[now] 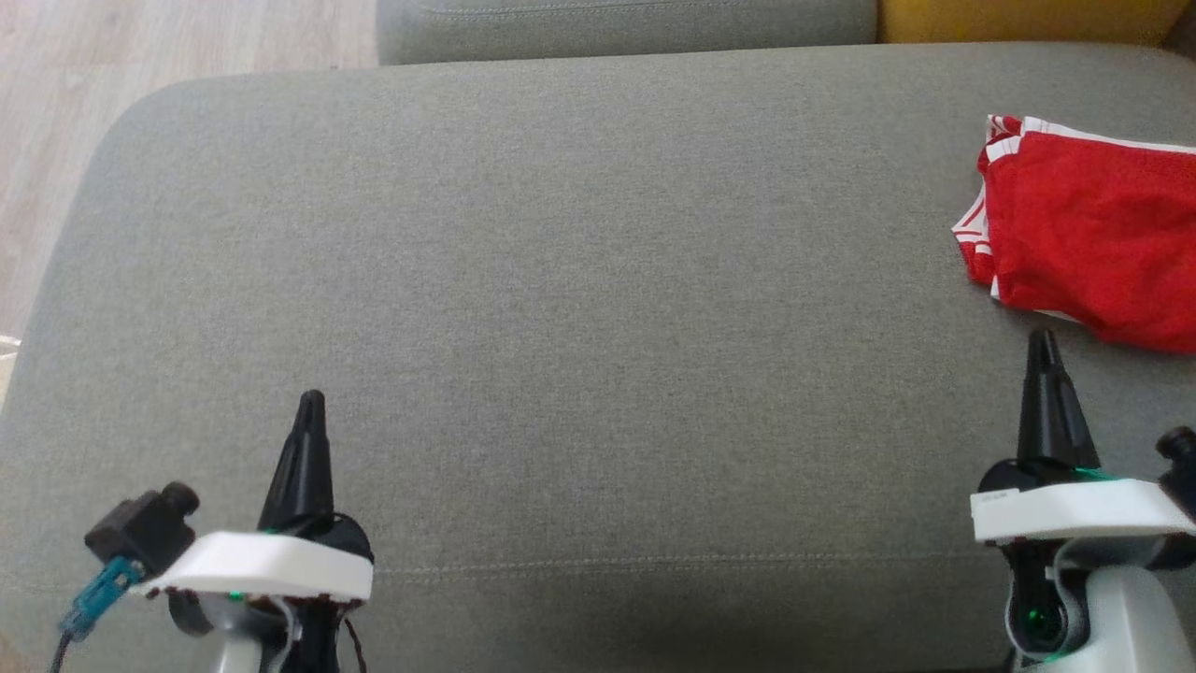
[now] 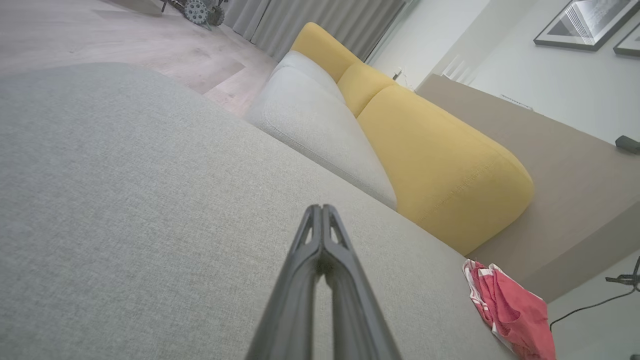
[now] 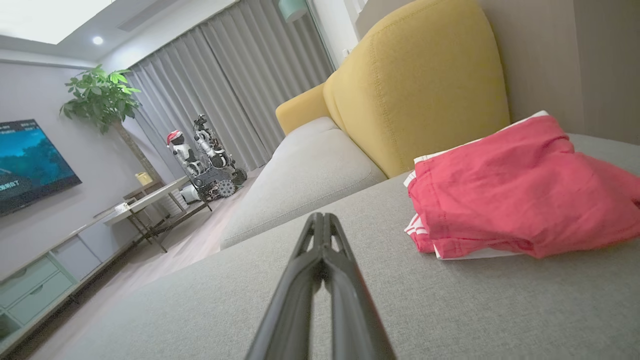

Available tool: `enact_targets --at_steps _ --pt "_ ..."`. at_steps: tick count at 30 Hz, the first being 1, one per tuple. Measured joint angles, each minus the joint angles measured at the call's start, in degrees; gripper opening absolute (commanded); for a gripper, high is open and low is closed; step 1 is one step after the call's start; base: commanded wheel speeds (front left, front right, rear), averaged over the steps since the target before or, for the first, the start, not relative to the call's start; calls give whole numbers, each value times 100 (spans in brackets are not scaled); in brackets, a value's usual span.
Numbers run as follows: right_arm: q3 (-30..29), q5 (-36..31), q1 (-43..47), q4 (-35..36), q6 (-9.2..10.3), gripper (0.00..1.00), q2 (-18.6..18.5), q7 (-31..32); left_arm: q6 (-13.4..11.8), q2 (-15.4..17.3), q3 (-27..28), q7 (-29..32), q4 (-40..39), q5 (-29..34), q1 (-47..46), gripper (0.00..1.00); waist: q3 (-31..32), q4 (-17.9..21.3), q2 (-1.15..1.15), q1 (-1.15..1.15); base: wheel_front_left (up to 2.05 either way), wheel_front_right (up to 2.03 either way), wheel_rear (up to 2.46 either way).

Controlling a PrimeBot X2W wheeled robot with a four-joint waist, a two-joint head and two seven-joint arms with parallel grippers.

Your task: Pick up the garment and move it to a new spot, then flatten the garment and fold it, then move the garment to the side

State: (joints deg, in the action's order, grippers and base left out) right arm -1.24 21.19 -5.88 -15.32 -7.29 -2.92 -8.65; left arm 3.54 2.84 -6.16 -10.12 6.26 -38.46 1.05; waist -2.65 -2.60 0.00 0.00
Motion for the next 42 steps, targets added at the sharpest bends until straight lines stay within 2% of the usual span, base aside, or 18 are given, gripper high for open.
enact_targets --at_steps 42 --pt "-292 3250 11 -12 2 0 13 675 157 57 335 628 425 -2590 -135 0 114 121 0 0 0 0 0"
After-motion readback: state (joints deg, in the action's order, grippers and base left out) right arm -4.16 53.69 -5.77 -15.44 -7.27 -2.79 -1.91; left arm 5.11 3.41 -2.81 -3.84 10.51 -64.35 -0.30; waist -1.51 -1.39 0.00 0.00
